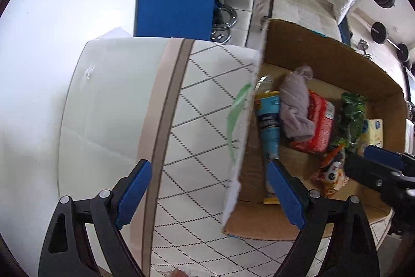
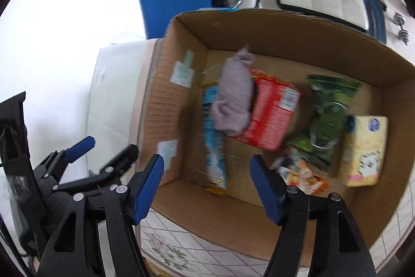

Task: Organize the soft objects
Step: 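Grasp the white cigarette pack on the table with the right tool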

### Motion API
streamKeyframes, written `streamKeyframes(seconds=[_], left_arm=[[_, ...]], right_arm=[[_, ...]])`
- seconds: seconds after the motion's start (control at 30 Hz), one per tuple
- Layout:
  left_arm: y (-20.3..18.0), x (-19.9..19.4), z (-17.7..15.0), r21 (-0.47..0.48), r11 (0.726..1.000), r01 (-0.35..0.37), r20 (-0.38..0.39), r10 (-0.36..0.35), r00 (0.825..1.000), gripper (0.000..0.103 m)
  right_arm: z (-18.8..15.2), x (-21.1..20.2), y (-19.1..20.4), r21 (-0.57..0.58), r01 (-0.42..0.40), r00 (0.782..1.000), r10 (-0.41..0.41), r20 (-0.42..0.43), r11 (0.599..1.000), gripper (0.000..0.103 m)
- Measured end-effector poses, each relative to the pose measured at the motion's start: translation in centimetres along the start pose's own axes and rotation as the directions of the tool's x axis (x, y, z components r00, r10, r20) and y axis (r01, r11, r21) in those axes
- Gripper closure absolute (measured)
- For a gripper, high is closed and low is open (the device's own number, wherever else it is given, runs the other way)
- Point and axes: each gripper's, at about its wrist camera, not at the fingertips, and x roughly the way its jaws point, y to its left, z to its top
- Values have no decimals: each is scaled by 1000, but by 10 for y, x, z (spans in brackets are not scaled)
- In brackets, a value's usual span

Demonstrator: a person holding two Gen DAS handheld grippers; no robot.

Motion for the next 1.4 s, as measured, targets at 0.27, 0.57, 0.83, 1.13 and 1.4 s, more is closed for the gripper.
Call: streamKeyframes(seconds=[0.27,0.57,0.83,1.13,1.4], left_arm=[[-80,-32,-16,118,993,3,68,-12,998,12],[-165,-16,-29,198,980,39,8,-41,999,12],[-187,6,-30,209,978,9,-35,-2,999,12],[-185,17,-35,189,982,7,-64,5,998,12],[-185,22,-42,171,985,20,-81,-6,997,12]], right_arm=[[-50,-101,-134,262,98,969,-151,194,960,31],[-66,-70,-297,589,51,981,-151,122,807,31],[-45,1,-328,646,47,992,-109,56,762,35],[-31,23,-316,543,229,972,-225,-75,808,58],[-26,21,-299,487,154,987,-152,-43,860,54]])
